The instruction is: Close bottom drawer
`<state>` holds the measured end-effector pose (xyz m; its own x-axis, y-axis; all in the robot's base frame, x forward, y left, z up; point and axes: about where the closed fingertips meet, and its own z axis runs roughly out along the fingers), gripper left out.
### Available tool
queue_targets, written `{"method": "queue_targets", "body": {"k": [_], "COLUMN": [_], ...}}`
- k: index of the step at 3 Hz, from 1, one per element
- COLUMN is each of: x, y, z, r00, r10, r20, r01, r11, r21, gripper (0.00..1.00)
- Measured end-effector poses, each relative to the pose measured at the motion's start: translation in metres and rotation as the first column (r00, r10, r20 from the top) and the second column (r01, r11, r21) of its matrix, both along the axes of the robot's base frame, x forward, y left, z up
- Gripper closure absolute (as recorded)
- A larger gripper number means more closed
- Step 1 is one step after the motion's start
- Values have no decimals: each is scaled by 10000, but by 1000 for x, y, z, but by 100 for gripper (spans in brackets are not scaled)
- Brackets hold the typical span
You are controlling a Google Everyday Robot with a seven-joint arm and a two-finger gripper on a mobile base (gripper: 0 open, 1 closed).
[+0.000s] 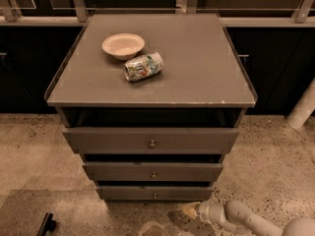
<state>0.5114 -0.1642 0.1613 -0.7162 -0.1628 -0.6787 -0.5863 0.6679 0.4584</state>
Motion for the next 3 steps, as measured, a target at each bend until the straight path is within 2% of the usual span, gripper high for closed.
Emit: {"method": "queue_targets", "body": {"k": [1,2,3], "x": [0,0,0], "y": [0,0,0], "z": [0,0,0], "r00": [10000,10000,10000], "r10": [0,0,1], "r20": [0,0,0], "r01": [0,0,-1], "r11": [10000,10000,10000], "r21": [0,0,1], "gripper": [11,0,0]}}
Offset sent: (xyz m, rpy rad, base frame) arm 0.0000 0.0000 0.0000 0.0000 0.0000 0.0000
